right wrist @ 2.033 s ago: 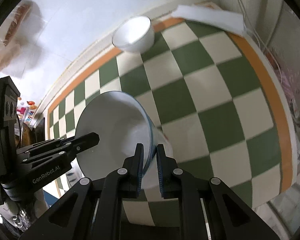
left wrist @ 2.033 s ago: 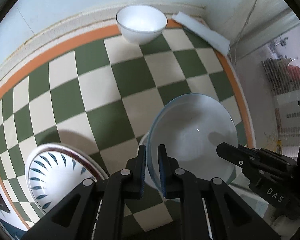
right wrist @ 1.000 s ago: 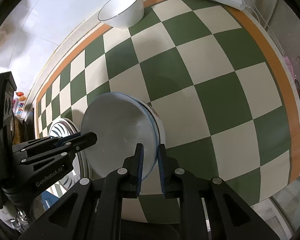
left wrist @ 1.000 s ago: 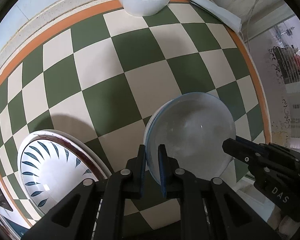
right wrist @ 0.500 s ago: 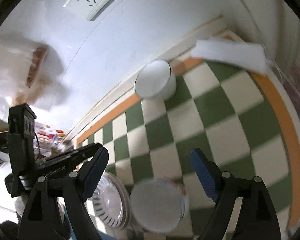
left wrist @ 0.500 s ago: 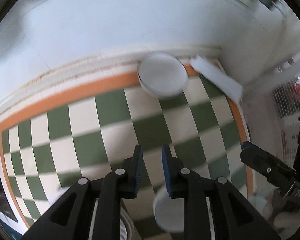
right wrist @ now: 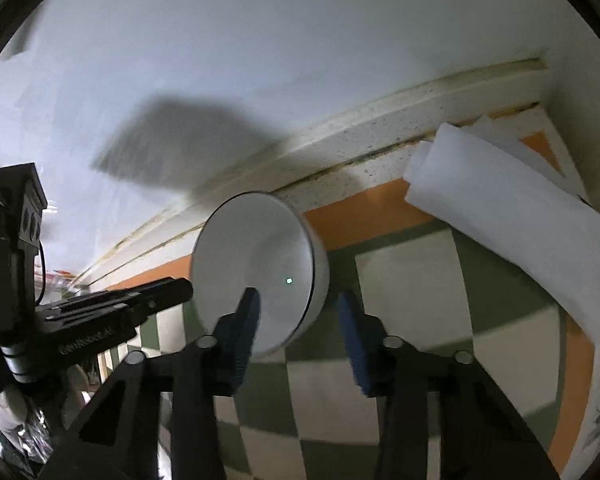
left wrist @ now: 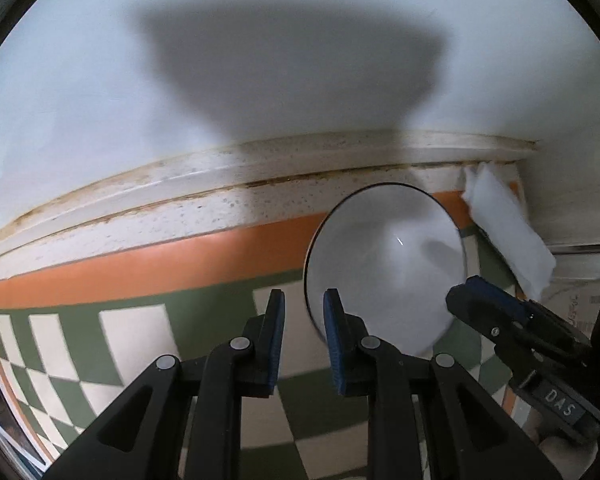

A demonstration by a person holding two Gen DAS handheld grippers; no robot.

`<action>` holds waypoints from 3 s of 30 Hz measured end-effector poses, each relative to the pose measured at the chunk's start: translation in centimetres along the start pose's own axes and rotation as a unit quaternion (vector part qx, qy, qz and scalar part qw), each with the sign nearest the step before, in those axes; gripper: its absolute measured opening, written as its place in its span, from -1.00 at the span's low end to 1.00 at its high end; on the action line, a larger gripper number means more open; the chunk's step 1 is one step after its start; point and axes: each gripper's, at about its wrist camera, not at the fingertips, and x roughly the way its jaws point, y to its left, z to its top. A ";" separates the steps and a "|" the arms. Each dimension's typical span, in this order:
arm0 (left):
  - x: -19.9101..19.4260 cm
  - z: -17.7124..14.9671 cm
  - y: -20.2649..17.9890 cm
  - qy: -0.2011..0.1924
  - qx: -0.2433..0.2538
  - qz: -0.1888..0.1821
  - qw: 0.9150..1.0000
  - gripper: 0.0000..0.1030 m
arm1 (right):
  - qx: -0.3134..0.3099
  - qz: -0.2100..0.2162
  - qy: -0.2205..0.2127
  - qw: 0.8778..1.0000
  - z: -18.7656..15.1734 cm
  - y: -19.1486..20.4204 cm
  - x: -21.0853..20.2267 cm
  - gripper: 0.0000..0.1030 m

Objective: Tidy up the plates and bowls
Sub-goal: 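Grasp the rim of the bowl stack with both grippers and lift, then carry the bowl stack beside the plate stack, set it down, open both grippers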

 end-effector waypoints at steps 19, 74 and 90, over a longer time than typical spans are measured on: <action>-0.5 -0.5 -0.6 -0.007 0.010 -0.014 1.000 -0.77 | 0.002 -0.016 0.029 0.999 -0.7 -0.1 0.7 -0.67; -3.9 -25.6 -3.2 0.007 0.102 0.027 0.994 -0.75 | -0.002 -0.075 0.032 0.997 -28.3 3.6 -9.0 -0.63; -8.1 -27.5 -3.3 -0.041 0.102 0.020 0.994 -0.73 | -0.028 -0.098 -0.010 0.995 -29.1 5.4 -12.2 -0.62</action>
